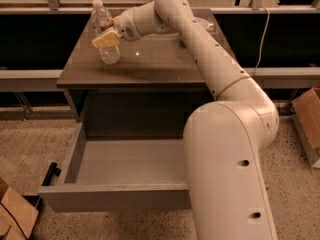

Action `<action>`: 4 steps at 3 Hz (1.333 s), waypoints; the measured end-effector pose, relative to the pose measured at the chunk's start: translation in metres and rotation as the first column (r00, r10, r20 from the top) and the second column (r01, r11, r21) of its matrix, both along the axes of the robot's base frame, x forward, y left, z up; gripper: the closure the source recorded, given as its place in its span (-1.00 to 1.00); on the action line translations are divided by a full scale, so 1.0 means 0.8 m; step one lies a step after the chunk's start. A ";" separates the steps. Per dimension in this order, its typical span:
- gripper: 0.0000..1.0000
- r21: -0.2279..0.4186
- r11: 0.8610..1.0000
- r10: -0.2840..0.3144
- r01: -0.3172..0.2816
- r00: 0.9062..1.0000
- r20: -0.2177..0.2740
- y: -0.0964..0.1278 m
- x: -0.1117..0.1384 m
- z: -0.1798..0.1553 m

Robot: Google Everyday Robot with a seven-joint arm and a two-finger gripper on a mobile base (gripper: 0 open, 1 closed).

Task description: Place water bottle into top drawer

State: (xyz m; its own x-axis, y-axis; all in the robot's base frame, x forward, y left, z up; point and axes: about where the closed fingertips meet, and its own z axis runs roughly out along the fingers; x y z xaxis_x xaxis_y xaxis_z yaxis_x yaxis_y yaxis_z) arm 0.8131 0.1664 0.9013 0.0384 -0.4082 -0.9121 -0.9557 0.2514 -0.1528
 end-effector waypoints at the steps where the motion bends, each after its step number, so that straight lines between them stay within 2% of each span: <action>1: 0.60 0.003 1.000 0.001 -0.001 1.000 0.022 -0.017 -0.015 0.018; 2: 0.99 -0.016 1.000 0.025 -0.024 0.997 0.072 -0.050 -0.052 0.049; 3: 1.00 -0.059 0.998 0.040 -0.034 0.994 0.102 -0.102 -0.113 0.081; 4: 1.00 -0.092 0.995 0.056 -0.048 0.995 0.079 -0.153 -0.184 0.090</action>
Offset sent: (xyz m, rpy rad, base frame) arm -0.0840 -0.0804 0.0709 -0.0359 -0.1403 0.0438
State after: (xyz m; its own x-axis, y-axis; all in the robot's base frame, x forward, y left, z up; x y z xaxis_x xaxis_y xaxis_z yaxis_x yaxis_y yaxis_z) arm 0.6663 0.0442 0.9731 0.1340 -0.4840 -0.8647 -0.9507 0.1834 -0.2499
